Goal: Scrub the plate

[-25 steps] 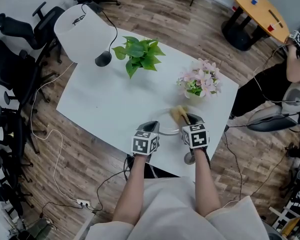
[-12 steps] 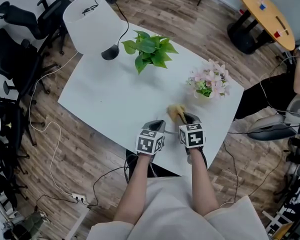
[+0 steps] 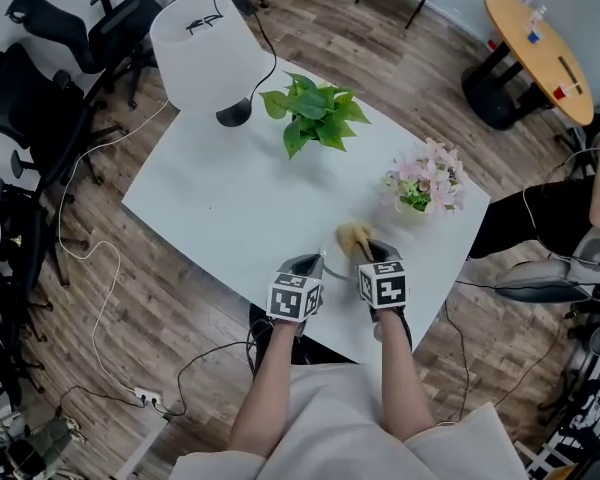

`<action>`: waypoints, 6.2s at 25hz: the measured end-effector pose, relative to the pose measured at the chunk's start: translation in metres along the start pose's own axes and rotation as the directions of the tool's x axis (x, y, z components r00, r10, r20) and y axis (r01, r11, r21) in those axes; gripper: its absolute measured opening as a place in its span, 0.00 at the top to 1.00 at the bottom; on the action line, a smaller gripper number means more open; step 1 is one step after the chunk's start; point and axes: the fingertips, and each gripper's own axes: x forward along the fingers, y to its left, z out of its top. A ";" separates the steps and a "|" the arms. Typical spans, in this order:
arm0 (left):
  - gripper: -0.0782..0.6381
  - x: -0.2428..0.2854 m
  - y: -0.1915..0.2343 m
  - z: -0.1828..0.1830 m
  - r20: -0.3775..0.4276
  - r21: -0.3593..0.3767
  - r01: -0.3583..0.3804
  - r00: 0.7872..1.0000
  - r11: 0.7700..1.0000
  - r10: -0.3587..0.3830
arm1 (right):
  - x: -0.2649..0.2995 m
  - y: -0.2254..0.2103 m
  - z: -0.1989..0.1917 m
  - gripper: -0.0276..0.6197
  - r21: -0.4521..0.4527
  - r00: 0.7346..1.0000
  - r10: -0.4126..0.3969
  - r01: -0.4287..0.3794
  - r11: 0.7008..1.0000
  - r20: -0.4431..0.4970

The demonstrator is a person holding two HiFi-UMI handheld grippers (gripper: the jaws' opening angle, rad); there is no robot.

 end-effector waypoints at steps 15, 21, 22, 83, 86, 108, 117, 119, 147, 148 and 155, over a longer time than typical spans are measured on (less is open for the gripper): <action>0.89 0.002 0.002 -0.003 -0.012 -0.007 -0.007 1.000 1.000 0.007 | 0.004 0.020 0.002 0.83 0.009 0.999 0.031 -0.031 0.999 0.017; 0.89 0.002 0.002 -0.002 -0.014 -0.006 -0.006 1.000 1.000 0.006 | 0.004 0.031 0.002 0.83 0.003 0.999 0.050 -0.050 0.999 0.015; 0.89 0.002 0.002 -0.002 -0.015 -0.008 -0.003 1.000 1.000 0.003 | 0.004 0.033 0.002 0.83 0.003 0.998 0.055 -0.055 0.998 0.013; 0.89 0.001 0.007 -0.005 -0.012 -0.041 0.053 0.999 0.998 -0.053 | -0.035 -0.015 -0.034 0.83 -0.020 0.999 -0.018 0.018 1.000 0.044; 0.89 0.006 0.008 0.001 -0.013 -0.029 0.055 0.998 0.998 -0.055 | -0.035 -0.029 -0.027 0.83 -0.008 0.998 -0.036 0.036 0.999 0.058; 0.89 0.005 0.003 -0.006 -0.042 -0.039 0.073 0.996 0.997 -0.075 | -0.029 -0.041 -0.021 0.83 0.090 0.994 -0.097 0.091 0.992 0.058; 0.89 0.005 0.003 -0.005 -0.042 -0.040 0.077 0.996 0.996 -0.078 | -0.016 -0.018 -0.019 0.83 0.102 0.996 -0.077 0.072 0.992 0.049; 0.89 0.004 0.004 -0.004 -0.043 -0.041 0.073 0.996 0.997 -0.074 | -0.013 -0.013 -0.019 0.83 0.102 0.996 -0.071 0.066 0.993 0.044; 0.89 -0.014 -0.006 0.000 -0.077 0.101 0.168 0.984 0.981 -0.161 | -0.038 0.055 0.015 0.83 0.212 0.986 -0.070 0.037 0.977 0.153; 0.89 -0.018 -0.007 0.004 -0.093 0.137 0.185 0.980 0.973 -0.174 | -0.045 0.053 0.017 0.83 0.254 0.979 -0.101 0.053 0.966 0.178; 0.89 -0.059 -0.019 0.068 -0.135 0.380 0.304 0.952 0.873 -0.273 | -0.087 0.063 0.014 0.83 0.498 0.917 -0.317 0.162 0.852 0.243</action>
